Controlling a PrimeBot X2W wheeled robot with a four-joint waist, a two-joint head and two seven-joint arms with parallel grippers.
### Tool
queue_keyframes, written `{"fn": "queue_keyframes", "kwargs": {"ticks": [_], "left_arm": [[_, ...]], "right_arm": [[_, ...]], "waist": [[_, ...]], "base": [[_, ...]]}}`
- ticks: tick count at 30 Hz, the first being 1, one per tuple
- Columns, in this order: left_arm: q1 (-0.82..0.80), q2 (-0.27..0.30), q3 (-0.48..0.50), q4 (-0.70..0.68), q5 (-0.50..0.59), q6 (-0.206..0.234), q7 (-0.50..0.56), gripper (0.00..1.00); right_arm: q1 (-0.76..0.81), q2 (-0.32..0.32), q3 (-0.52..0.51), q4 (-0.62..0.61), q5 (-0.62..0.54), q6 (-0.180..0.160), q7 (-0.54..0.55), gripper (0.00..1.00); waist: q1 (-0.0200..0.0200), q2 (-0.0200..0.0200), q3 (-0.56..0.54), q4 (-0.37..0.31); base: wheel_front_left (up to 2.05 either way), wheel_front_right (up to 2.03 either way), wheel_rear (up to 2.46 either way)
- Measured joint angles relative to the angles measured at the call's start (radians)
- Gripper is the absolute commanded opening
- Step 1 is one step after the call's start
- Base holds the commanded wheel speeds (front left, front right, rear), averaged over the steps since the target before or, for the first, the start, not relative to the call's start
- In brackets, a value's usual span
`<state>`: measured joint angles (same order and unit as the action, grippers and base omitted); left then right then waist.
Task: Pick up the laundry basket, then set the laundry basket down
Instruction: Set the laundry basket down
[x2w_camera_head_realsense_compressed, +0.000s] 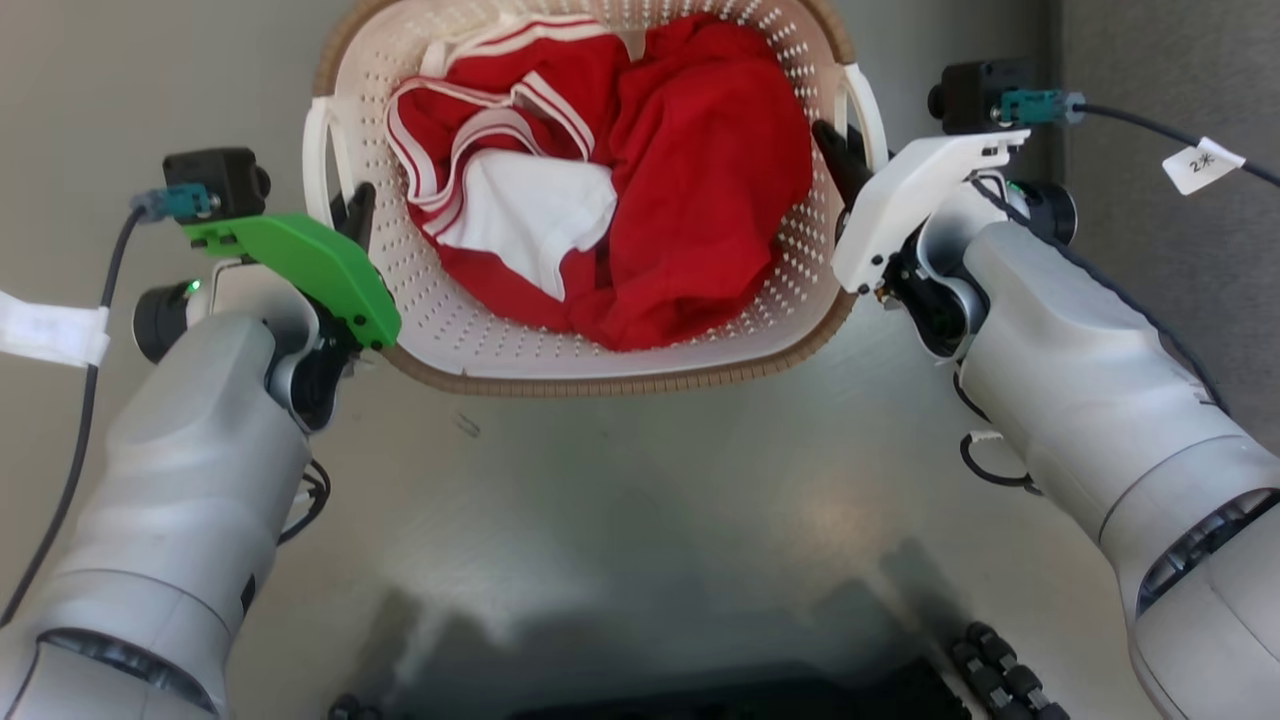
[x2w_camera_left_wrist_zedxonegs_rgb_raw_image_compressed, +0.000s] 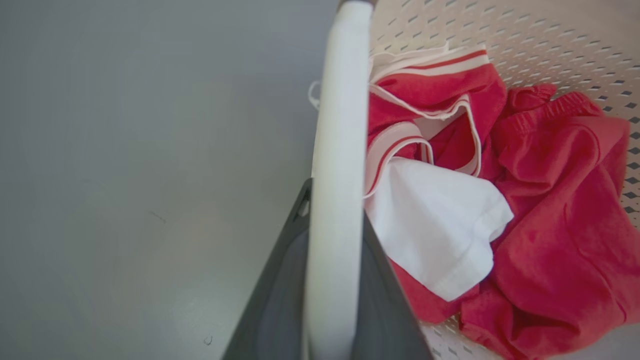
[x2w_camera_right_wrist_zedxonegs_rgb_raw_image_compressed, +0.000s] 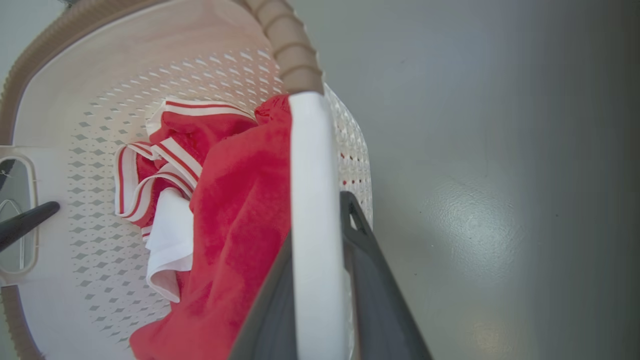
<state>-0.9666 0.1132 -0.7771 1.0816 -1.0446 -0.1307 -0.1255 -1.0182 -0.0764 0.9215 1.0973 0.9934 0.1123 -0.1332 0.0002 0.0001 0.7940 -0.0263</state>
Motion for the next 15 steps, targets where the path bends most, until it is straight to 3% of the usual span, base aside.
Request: {"fn": "queue_keyframes", "kwargs": {"ticks": [15], "left_arm": [[-0.053,-0.001,-0.004,0.019,0.01,0.0,-0.035,0.0]], "right_arm": [[-0.041,-0.002,0.017,-0.004,0.002,0.0,-0.035,0.0]], "waist": [[-0.0001,0.0,0.133,0.009]], "base": [[0.0,0.0,0.0]]}}
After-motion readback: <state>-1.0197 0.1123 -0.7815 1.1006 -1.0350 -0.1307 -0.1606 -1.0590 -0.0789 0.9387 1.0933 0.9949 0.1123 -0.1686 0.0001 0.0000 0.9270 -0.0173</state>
